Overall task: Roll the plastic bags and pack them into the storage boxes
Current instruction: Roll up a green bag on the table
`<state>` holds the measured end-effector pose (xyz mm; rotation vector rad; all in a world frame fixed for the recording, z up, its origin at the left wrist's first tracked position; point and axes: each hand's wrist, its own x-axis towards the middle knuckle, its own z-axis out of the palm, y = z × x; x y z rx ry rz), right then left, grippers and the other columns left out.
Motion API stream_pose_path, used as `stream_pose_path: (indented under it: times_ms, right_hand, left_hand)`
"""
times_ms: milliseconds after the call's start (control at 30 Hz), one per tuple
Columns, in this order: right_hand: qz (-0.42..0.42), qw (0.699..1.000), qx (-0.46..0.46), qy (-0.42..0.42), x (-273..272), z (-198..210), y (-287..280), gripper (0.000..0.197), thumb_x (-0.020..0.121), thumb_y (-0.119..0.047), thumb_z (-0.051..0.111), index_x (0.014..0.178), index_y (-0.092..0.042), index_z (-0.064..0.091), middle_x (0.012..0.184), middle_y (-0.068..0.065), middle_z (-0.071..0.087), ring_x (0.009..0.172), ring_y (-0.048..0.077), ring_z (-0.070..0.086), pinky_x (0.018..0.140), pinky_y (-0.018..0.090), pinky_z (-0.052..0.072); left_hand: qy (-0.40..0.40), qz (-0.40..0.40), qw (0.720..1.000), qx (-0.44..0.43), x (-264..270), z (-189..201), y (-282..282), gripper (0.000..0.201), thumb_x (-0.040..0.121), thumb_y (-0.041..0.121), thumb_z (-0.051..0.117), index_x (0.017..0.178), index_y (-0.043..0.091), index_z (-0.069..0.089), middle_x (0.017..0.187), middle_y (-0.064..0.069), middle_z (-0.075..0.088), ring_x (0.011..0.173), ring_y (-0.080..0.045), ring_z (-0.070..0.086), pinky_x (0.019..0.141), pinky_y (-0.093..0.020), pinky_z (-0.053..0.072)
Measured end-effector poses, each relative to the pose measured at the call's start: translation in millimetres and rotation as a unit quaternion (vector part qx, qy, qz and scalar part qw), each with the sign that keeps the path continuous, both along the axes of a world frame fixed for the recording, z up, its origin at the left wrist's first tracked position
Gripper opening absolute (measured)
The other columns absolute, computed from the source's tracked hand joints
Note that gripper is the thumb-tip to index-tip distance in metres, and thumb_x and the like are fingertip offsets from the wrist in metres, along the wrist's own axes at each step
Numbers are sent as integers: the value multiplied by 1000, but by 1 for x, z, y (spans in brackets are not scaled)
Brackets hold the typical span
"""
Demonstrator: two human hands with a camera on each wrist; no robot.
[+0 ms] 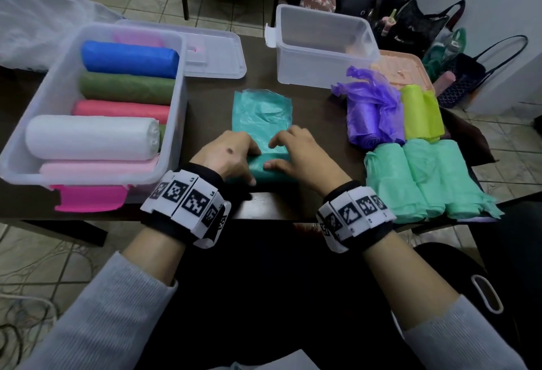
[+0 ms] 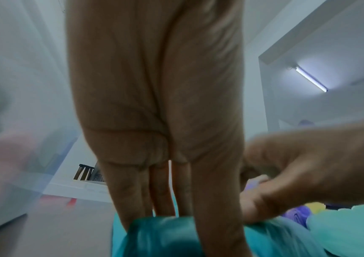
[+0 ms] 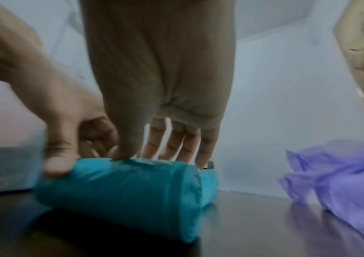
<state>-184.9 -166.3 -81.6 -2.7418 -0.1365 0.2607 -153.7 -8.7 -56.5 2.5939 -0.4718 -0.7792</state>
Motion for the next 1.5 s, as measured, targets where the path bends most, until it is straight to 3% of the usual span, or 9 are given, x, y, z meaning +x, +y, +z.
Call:
stream_pose_path:
  times_ms: [100,300,500,633,800,933,1067,1200,1500]
  right_hand:
    - [40,994,-95,-41,-21,3,16,50,85,-41,61,124,-12,51,120,7,49,114,25,44,93,35,37]
    - [43,985,-156,-58,-31,-13,26,47,88,-8,43,135,-7,36,130,11,43,123,29,40,110,38,21]
    - [65,984,-165,-13,-16,-1,19,42,86,-7,52,127,-10,45,123,9,49,116,27,46,96,34,35]
    - [63,985,-151,58,0,7,17,39,85,-14,58,123,-7,49,120,12,52,114,30,49,91,38,41]
    - [54,981,-116,147,25,22,9,46,79,-20,68,123,-16,56,117,6,61,107,22,56,80,28,41]
    - [40,982,-95,160,26,22,7,62,81,-22,67,137,-20,41,133,6,52,120,23,50,95,30,41]
    - [45,994,-85,55,7,11,11,59,83,-13,62,136,-12,36,134,12,43,124,28,41,101,32,34]
    - [14,988,-137,-65,-17,6,15,43,84,-10,61,124,-10,43,124,10,44,115,26,43,90,33,39]
    - [28,982,-186,-33,-33,-7,13,38,89,-4,47,127,-5,41,129,13,46,123,28,41,104,33,29]
  left_hand:
    - [1,-9,1000,23,4,-2,-4,60,68,23,82,123,21,59,117,-6,63,104,-22,59,90,-32,48]
    - [0,-55,994,99,7,-8,-16,70,62,29,86,122,14,54,115,-7,62,103,-26,59,92,-37,49]
    - [16,-71,985,158,11,-4,-18,64,72,41,76,128,21,51,122,-8,47,108,-29,55,97,-42,46]
    - [4,-20,997,74,13,-4,-14,80,74,33,77,142,23,36,135,-5,46,121,-24,49,100,-34,41]
    - [-9,11,1000,-7,14,-1,-9,40,80,28,72,118,18,61,117,-3,63,99,-16,55,86,-26,42]
    - [4,-1,1000,-5,15,1,-10,34,89,27,62,122,18,61,121,-6,61,109,-20,55,89,-27,39]
    - [6,-22,999,28,19,1,-14,34,93,27,56,125,17,58,125,-7,59,114,-23,53,91,-29,38]
    - [11,-36,998,51,20,-3,-20,34,94,31,53,124,14,58,125,-8,59,113,-24,54,99,-35,41]
    - [53,-95,990,89,30,0,-28,39,95,41,48,130,25,55,135,3,54,122,-18,49,108,-35,35]
